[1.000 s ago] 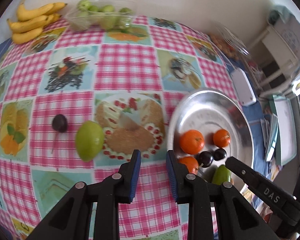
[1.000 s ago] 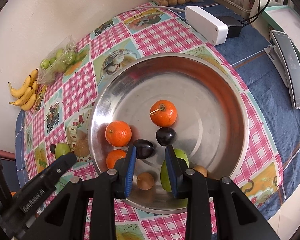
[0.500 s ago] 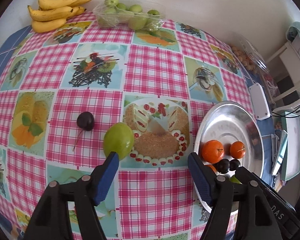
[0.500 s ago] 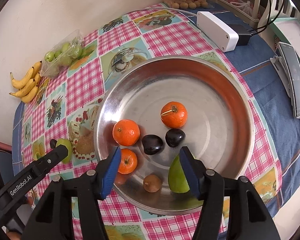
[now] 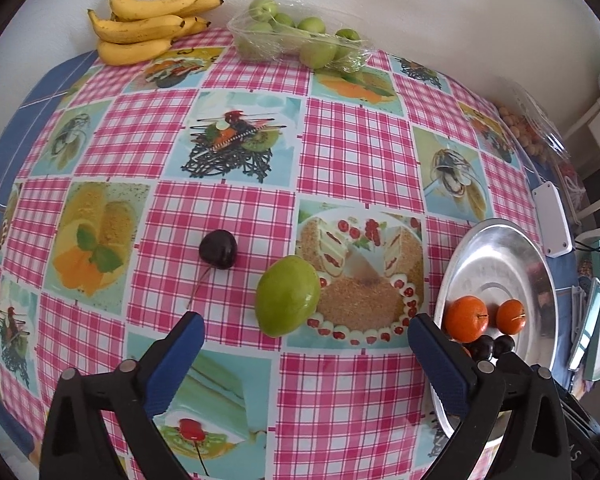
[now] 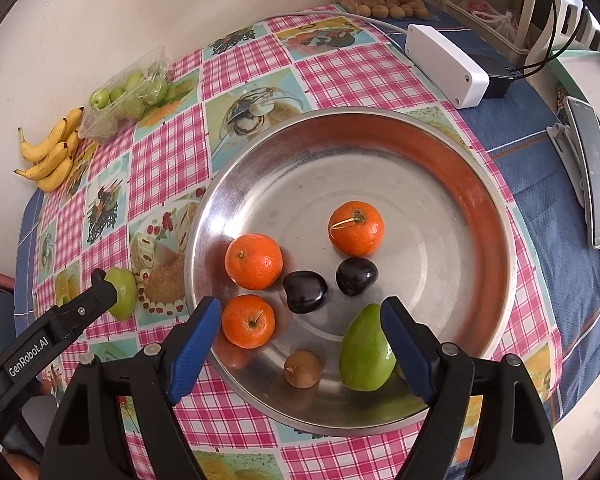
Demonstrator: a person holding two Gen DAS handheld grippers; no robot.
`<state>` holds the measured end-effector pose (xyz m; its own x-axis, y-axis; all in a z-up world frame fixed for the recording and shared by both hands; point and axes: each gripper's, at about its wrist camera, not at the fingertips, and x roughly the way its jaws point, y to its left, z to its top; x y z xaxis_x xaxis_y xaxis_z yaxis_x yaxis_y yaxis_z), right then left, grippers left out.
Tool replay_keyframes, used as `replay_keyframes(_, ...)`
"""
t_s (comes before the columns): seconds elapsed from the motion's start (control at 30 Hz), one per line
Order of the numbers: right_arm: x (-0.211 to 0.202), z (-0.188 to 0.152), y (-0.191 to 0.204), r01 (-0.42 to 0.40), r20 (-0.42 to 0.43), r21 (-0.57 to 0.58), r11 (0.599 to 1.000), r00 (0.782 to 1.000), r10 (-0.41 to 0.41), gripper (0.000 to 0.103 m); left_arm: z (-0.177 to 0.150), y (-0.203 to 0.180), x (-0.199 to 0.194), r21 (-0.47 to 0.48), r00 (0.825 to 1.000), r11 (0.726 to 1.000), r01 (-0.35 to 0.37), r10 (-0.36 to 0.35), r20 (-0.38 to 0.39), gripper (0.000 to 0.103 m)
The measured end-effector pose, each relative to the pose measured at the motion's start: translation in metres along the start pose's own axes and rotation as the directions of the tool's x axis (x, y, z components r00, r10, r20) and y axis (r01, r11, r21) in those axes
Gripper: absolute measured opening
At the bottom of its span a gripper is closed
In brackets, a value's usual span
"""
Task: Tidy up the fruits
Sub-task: 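Withdraw both grippers from the bowl toward the remaining fruit, then close the left gripper on the dark plum while the right grips the round green fruit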
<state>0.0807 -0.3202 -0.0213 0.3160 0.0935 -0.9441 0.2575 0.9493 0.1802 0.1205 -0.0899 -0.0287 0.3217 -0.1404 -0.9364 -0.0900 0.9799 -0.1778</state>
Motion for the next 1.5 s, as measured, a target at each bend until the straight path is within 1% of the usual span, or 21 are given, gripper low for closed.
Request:
replay_keyframes(0.07, 0.0, 0.0, 0.0, 0.005, 0.001, -0.004, 1.0, 1.0, -0.005, 0.084, 0.0, 0.0, 0.0, 0.005, 1.0, 1.0, -0.008, 0.008, 0.004, 0.103)
replay_keyframes(0.1, 0.001, 0.0, 0.0, 0.007, 0.002, -0.005, 1.0, 1.0, -0.007, 0.092, 0.0, 0.0, 0.0, 0.007, 1.0, 1.0, -0.013, 0.013, 0.007, 0.103)
replay_keyframes(0.13, 0.0, 0.0, 0.0, 0.008, 0.005, -0.005, 1.0, 1.0, -0.008, 0.098, 0.0, 0.0, 0.0, 0.01, 1.0, 1.0, -0.019, 0.019, 0.012, 0.103)
replay_keyframes(0.33, -0.001, 0.0, 0.002, 0.005, 0.023, -0.016, 1.0, 1.0, -0.005, 0.099, 0.001, 0.001, -0.003, 0.021, 0.998, 0.999, -0.045, 0.044, 0.044, 0.103)
replay_keyframes(0.47, 0.0, 0.0, 0.002, 0.005, 0.022, -0.011, 1.0, 1.0, -0.005, 0.101, 0.0, 0.001, -0.003, 0.034, 0.997, 0.998, -0.056, 0.054, 0.05, 0.103)
replay_keyframes(0.6, -0.002, -0.001, 0.003, 0.002, 0.044, -0.013, 1.0, 0.999, -0.001, 0.101, -0.001, 0.0, -0.005, 0.047, 0.996, 0.997, -0.064, 0.061, 0.07, 0.103)
replay_keyframes(0.73, -0.004, -0.001, 0.009, -0.002, 0.068, -0.045, 0.999, 0.998, 0.005, 0.101, -0.002, -0.001, -0.006, 0.061, 0.995, 0.996, -0.07, 0.065, 0.077, 0.103)
replay_keyframes(0.87, -0.002, -0.001, 0.015, -0.012, 0.068, -0.063, 0.998, 0.998, 0.016, 0.101, 0.0, 0.005, -0.008, 0.063, 0.995, 0.996, -0.066, 0.061, 0.08, 0.103)
replay_keyframes(1.07, 0.001, -0.003, 0.026, -0.021, 0.064, -0.103, 0.994, 0.998, 0.028, 0.101, 0.012, 0.035, -0.017, 0.013, 0.992, 0.997, -0.073, 0.072, 0.106, 0.103)
replay_keyframes(1.13, 0.002, -0.004, 0.031, -0.027, 0.059, -0.116, 0.993, 0.998, 0.034, 0.101, 0.017, 0.048, -0.02, -0.009, 0.988, 0.996, -0.093, 0.094, 0.12, 0.103)
replay_keyframes(1.23, 0.001, -0.005, 0.041, -0.009, 0.069, -0.144, 0.989, 0.997, 0.02, 0.101, 0.024, 0.07, -0.026, -0.044, 0.98, 0.99, -0.131, 0.136, 0.145, 0.103)
replay_keyframes(1.37, -0.001, -0.008, 0.058, -0.04, 0.08, -0.175, 0.984, 0.995, 0.054, 0.101, 0.03, 0.096, -0.029, -0.089, 0.97, 0.981, -0.17, 0.183, 0.158, 0.103)
replay_keyframes(1.5, 0.001, -0.01, 0.083, -0.061, 0.086, -0.222, 0.973, 0.993, 0.082, 0.101, 0.031, 0.121, -0.029, -0.145, 0.972, 0.976, -0.164, 0.185, 0.145, 0.103)
